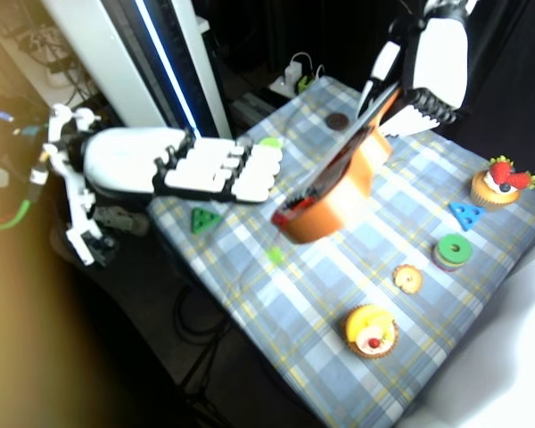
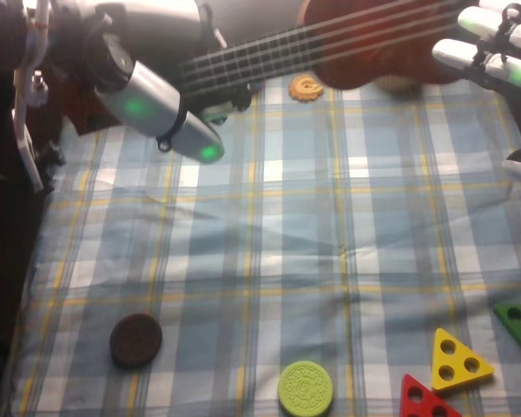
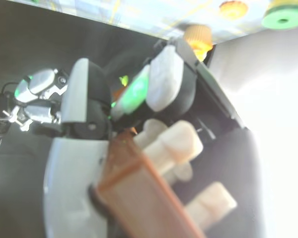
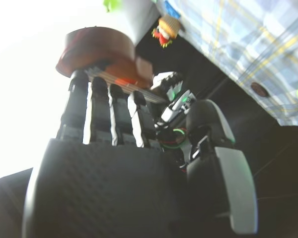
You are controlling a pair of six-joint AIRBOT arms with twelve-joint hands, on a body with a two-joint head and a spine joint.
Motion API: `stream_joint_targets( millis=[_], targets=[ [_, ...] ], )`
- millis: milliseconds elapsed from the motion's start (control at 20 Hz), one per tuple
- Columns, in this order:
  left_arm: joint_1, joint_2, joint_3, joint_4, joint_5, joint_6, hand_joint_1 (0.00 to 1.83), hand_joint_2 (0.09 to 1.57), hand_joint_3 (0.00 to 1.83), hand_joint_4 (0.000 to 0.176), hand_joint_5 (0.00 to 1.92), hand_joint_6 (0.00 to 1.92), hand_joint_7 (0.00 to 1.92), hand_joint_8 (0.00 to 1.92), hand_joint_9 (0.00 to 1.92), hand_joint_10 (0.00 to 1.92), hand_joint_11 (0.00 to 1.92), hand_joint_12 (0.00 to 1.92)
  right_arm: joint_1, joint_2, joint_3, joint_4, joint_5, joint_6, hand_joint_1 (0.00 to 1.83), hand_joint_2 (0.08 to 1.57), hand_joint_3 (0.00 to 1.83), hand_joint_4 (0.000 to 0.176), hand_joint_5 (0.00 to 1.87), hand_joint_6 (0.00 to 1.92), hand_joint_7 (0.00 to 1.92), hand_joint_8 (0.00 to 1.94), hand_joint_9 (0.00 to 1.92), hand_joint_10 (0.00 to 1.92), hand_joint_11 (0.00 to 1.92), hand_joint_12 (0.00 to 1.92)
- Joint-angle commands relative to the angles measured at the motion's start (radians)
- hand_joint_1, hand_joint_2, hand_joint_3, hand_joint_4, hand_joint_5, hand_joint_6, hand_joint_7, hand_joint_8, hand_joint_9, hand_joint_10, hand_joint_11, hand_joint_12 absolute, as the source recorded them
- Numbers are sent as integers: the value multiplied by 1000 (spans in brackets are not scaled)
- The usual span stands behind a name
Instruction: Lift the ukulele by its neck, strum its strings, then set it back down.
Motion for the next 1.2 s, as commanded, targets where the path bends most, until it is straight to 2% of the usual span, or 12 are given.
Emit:
stream_joint_targets(
  millis=[0,50,100,150,200,250,350,650,750,850,1000,1150],
  targets=[
    [-1,-2,11,-54,-34,-25,1440,1130,18,0,1133,1921,1214,1921,1290,1921,1413,1921,14,11,-3,5,131,-2,487,1387,0,98,0,0,0,0,0,0,0,0],
    [5,-3,18,-48,-36,-37,1449,1127,17,0,1145,1921,1219,1921,1291,1921,1417,1921,14,14,-5,5,134,-4,469,1380,0,110,0,0,0,0,0,0,0,0],
    [7,-5,23,-28,-37,-62,1441,1127,18,0,1158,1921,1229,1921,1301,1921,1433,1921,14,17,-7,5,135,-11,455,1373,0,101,0,0,0,0,0,0,0,0],
    [7,-5,24,-28,-35,-64,1409,1133,23,0,1167,1921,1219,1921,1289,1921,1427,1921,15,18,-7,5,135,-15,447,1358,0,65,0,0,0,0,0,0,0,0],
    [7,-6,24,-30,-32,-64,1391,1145,31,0,1171,1921,1223,1921,1291,1921,1428,1921,17,19,-7,5,132,-23,391,1352,0,60,0,0,0,0,0,0,0,0],
    [7,-7,24,-32,-26,-64,1405,1146,35,0,1177,1921,1212,1921,1269,1921,1394,1921,28,19,-7,9,121,-41,386,1328,0,71,0,0,0,0,0,0,0,0],
    [14,-7,24,-44,-13,-67,1416,1137,36,0,1189,1921,1227,1921,1291,1921,1415,1921,66,18,-3,11,82,-63,469,1315,0,48,0,0,0,0,0,0,0,0],
    [48,-8,23,-66,4,-70,1422,1134,58,0,1194,1921,1234,1921,1272,1921,1408,1921,171,-17,25,18,-50,-147,535,1321,0,46,0,0,0,0,0,0,0,0],
    [50,-10,23,-67,4,-69,1440,1140,63,0,1187,1921,1218,1921,1252,1921,1394,1921,198,-30,30,17,-77,-172,336,1307,0,54,71,24,0,0,0,0,0,0],
    [50,-14,24,-69,6,-69,1422,1144,68,0,1196,1921,1218,1921,1251,1921,1391,1921,216,-44,39,16,-97,-179,432,1309,0,35,157,46,0,0,0,0,0,0],
    [54,-15,23,-76,12,-68,1397,1142,87,0,1201,1921,1226,1921,1248,1921,1363,1921,249,-66,42,16,-138,-241,341,1296,0,9,208,40,0,0,0,0,0,0],
    [58,-15,23,-90,17,-62,1435,1135,95,0,1195,1921,1230,1921,1264,1921,1388,1921,274,-81,43,16,-174,-286,445,1292,0,14,217,36,0,0,0,0,0,0]
  ],
)
